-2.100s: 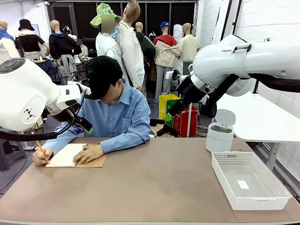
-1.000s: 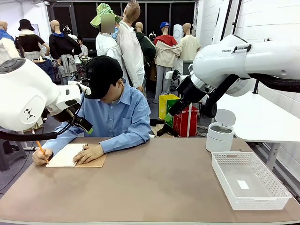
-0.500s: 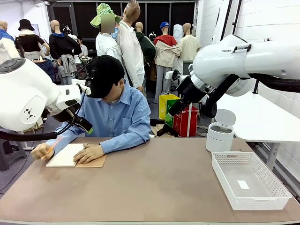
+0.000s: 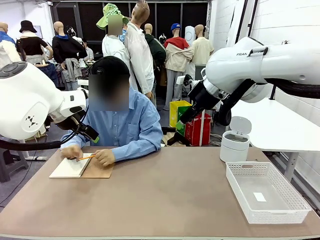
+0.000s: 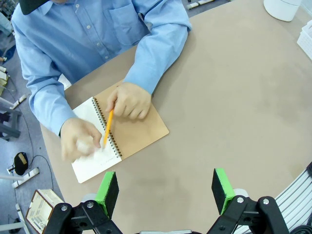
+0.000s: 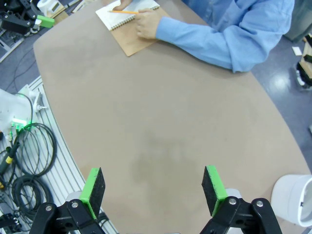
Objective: Sort the paper based on its condition.
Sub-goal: If a person hands you a paper, place it in the Organizing basket , and if it's crumpled, put it in the Trash can.
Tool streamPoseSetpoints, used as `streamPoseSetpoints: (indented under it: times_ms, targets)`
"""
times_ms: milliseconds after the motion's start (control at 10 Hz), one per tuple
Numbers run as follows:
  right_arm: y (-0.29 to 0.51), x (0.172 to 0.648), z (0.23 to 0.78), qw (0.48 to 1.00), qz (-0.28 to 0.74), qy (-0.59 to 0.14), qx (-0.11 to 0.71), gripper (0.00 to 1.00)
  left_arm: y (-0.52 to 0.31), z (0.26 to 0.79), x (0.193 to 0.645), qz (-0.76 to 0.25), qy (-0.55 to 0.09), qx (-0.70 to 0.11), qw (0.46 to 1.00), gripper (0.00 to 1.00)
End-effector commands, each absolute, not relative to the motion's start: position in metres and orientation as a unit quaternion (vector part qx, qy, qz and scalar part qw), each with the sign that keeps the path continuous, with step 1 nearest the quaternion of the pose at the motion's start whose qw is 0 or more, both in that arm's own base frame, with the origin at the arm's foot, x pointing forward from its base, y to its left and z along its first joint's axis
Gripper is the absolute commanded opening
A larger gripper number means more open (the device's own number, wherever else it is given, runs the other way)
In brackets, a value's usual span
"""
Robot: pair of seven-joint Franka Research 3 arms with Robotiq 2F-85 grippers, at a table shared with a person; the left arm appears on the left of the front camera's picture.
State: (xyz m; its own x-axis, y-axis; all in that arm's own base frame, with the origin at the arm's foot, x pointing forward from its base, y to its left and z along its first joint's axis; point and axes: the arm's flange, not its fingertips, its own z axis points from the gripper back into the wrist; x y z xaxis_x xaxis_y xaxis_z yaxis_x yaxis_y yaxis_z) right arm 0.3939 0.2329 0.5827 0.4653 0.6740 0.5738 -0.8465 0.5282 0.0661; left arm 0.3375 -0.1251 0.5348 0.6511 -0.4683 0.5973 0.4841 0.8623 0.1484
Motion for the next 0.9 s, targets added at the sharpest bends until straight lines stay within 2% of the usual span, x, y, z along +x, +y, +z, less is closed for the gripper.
streamPoseSetpoints:
  times_ms: [0,800]
  targets:
    - [0.2326,0.3935,0.5817,0.839,0.453,-0.246,0.175,1.00,-0.1245,0.5345,0.3373,-0.262,-0.323,-0.012,0.909,1.00]
    - [0.2326,0.3935,0.5817,0.839,0.453,-0.246,0.175,1.00,-0.1245,0.5345,0.3373,-0.262,-0.323,-0.012,0.909,1.00]
